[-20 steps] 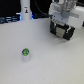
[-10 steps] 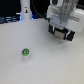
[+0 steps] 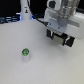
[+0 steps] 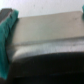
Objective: Open the kcup holder, insert the kcup into the holder, and close the kcup holder
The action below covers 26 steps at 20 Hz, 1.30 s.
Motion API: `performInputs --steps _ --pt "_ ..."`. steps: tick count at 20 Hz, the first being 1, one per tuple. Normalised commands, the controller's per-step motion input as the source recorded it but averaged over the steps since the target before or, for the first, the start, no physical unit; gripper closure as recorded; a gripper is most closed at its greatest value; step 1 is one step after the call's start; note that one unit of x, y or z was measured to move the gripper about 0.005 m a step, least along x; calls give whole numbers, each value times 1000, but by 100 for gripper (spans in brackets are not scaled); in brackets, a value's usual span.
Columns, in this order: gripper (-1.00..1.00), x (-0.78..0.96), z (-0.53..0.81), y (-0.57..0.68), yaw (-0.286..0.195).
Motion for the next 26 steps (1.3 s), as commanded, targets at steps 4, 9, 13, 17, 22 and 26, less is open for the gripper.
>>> performInputs --steps 4,9,13,17,22,26 --pt "-100 755 150 -367 -72" --pt "-100 323 297 -208 -102" --pt "-100 195 380 -265 -153" --pt "-100 82 368 -509 -211" --pt "-100 15 321 -528 -235" --pt "-100 16 272 -531 -245"
